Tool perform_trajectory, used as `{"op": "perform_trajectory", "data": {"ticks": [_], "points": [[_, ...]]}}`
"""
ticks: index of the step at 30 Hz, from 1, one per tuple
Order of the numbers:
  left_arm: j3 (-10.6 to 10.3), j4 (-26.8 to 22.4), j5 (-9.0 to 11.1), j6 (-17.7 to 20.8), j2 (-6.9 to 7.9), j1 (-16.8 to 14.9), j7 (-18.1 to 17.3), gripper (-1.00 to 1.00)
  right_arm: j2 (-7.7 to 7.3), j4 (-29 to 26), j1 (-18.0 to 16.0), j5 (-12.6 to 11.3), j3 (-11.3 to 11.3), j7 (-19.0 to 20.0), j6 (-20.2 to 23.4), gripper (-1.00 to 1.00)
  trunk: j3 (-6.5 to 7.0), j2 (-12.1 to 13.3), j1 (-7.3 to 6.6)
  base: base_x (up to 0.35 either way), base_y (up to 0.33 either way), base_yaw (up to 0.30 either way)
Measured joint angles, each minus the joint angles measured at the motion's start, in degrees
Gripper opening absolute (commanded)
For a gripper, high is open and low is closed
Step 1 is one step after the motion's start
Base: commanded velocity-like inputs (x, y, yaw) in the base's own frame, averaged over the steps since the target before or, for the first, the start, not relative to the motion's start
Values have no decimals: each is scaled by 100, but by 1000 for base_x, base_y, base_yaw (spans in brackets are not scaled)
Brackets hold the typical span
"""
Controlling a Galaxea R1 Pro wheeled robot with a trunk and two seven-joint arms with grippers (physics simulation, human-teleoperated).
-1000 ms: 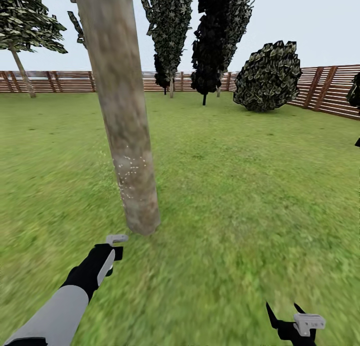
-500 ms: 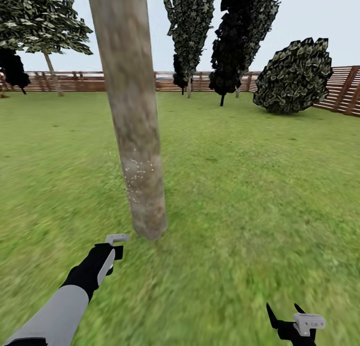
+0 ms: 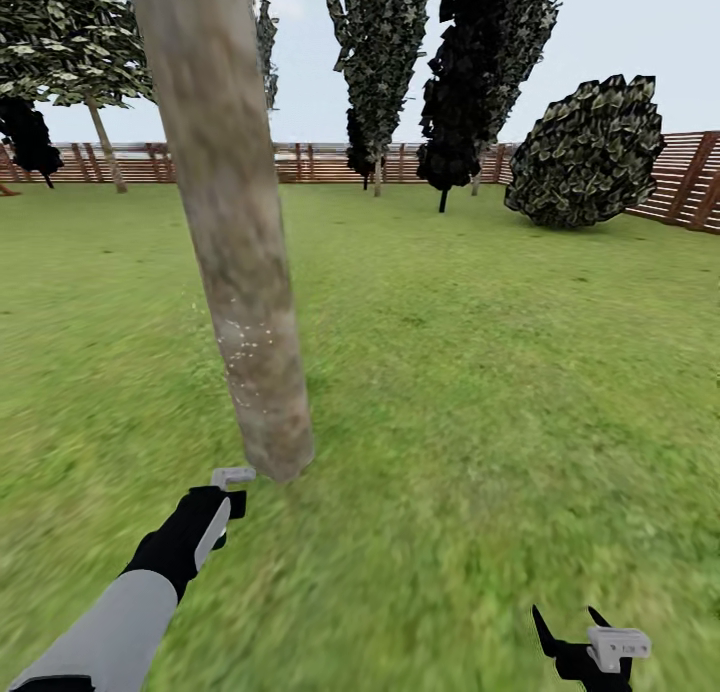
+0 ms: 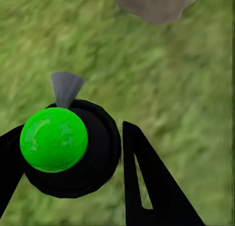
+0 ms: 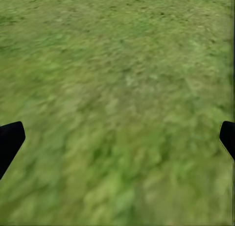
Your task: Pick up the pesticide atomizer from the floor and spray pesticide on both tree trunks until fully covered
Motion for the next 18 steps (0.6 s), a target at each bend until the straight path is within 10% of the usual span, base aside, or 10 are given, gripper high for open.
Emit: {"op": "perform_trajectory", "data": {"ticks": [18], "points": [[-1,-1,1,-3,-10,0,-5,-100,0,0,0,-1,6,1,1,100,0,0,0,151,-264,121]]}}
